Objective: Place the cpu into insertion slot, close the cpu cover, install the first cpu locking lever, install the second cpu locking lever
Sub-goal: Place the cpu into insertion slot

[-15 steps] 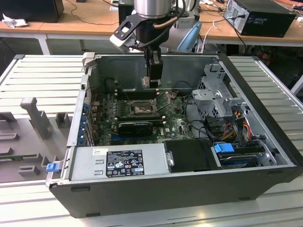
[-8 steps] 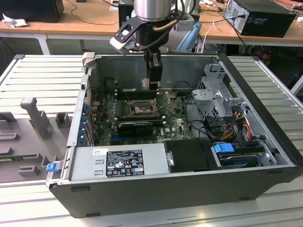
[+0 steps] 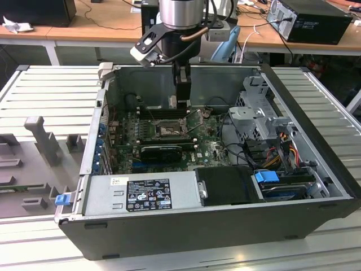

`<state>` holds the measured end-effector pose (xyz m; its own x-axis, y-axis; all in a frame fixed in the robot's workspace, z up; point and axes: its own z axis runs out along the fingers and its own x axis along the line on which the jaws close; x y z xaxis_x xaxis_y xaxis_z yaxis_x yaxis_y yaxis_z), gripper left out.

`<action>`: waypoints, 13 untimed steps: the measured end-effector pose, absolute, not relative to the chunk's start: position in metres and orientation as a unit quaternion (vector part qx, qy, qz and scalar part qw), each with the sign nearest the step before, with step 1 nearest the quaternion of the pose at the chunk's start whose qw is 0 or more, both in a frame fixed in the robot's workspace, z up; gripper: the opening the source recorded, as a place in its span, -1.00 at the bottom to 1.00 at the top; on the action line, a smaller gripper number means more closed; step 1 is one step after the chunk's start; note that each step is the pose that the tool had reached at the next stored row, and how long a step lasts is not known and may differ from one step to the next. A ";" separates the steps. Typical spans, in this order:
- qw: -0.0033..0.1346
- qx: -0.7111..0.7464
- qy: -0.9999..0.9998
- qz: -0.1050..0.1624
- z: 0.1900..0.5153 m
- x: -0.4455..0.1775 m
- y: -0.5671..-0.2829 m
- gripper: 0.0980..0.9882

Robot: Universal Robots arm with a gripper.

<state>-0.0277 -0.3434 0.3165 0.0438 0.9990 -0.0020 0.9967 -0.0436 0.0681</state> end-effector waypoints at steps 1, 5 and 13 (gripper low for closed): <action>0.025 0.724 0.689 0.023 0.316 -0.028 -0.343 -0.03; 0.025 0.724 0.689 0.023 0.313 -0.028 -0.343 -0.03; 0.026 0.726 0.687 0.022 0.308 -0.028 -0.343 -0.03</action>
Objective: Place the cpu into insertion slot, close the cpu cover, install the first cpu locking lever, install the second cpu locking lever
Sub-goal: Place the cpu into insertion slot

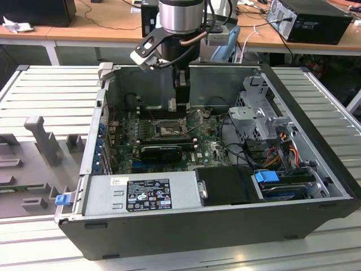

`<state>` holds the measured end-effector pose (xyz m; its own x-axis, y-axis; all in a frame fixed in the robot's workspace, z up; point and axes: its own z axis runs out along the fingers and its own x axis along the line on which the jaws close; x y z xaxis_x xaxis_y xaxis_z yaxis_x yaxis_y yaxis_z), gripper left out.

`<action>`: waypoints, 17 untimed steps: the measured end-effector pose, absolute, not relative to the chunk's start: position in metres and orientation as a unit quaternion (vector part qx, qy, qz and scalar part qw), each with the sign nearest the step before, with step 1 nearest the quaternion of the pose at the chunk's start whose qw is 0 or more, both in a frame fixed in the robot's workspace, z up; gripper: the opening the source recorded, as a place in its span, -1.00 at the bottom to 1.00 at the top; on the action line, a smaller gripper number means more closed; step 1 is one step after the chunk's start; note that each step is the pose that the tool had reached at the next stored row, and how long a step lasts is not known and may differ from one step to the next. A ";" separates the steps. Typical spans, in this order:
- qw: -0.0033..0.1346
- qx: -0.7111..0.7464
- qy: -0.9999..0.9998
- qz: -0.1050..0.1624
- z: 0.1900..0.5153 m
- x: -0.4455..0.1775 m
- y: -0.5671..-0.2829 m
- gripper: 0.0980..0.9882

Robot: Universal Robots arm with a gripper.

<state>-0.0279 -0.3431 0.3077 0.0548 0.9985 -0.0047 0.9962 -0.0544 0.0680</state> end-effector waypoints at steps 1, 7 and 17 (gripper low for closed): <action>0.026 0.726 0.687 0.022 0.306 -0.028 -0.343 -0.03; 0.026 0.726 0.687 0.022 0.293 -0.031 -0.343 -0.03; 0.026 0.709 0.704 0.022 0.268 -0.034 -0.339 -0.03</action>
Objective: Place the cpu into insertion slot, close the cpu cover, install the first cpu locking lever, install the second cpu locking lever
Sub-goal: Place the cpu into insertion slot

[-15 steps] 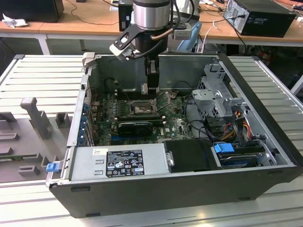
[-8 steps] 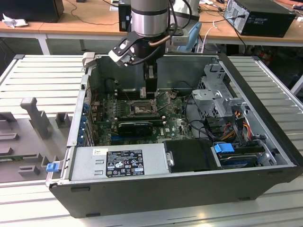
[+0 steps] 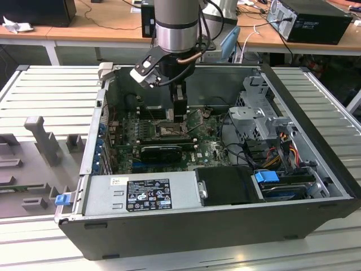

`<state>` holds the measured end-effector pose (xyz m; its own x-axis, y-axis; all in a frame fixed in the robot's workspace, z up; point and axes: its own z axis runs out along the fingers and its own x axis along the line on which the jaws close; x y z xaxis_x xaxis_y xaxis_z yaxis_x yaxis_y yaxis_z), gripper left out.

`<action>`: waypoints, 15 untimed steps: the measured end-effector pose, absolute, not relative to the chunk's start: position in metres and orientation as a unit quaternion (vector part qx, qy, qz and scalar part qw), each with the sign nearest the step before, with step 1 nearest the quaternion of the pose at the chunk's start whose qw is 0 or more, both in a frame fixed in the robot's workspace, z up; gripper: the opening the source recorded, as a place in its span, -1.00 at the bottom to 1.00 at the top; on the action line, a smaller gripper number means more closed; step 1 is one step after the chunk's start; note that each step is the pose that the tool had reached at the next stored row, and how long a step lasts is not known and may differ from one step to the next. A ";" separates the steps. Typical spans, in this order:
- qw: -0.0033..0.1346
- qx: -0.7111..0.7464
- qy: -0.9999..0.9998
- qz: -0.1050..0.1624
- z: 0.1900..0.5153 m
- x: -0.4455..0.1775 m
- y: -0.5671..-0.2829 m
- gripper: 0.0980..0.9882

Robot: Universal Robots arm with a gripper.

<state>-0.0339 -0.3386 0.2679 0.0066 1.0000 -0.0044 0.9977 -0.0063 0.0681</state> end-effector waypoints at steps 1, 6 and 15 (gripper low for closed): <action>0.026 0.709 0.704 0.022 0.264 -0.035 -0.337 -0.03; 0.026 0.708 0.705 0.022 0.254 -0.038 -0.332 -0.03; 0.025 0.700 0.713 0.023 0.227 -0.044 -0.318 -0.03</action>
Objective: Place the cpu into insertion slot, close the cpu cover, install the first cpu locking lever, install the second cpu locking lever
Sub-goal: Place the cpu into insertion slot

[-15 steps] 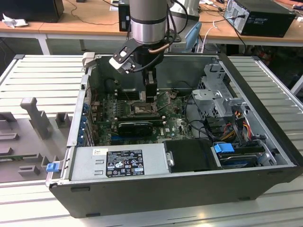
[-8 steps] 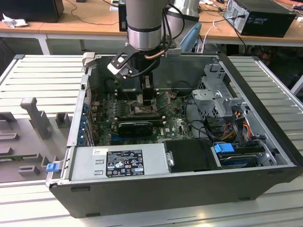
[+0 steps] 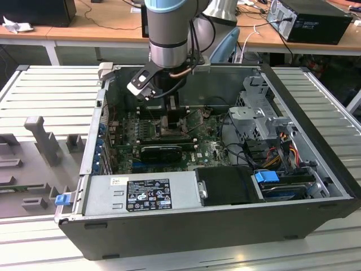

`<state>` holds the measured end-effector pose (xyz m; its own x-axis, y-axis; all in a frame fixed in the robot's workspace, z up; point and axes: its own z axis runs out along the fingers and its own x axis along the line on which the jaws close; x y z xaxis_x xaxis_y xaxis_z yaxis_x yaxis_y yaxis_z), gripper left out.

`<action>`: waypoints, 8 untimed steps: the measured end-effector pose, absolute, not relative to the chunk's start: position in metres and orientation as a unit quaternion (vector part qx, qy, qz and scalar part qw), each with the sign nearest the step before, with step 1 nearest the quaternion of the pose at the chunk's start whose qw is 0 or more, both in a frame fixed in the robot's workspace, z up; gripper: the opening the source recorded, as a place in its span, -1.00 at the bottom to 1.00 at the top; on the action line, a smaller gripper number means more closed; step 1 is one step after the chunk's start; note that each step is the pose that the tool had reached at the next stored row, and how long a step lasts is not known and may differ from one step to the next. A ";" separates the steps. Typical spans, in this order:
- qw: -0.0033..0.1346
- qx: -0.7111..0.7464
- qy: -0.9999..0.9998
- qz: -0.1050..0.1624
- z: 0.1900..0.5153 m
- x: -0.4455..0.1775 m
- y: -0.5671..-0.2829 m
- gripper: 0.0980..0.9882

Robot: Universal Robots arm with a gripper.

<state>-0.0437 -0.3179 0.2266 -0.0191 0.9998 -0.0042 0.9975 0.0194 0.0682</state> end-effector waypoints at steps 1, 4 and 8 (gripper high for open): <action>0.025 0.700 0.713 0.023 0.225 -0.044 -0.317 -0.03; 0.025 0.700 0.714 0.023 0.218 -0.044 -0.316 -0.03; 0.025 0.702 0.711 0.023 0.215 -0.044 -0.316 -0.03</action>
<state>-0.0440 -0.3156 0.2152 -0.0134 0.9999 -0.0043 0.9976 0.0137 0.0680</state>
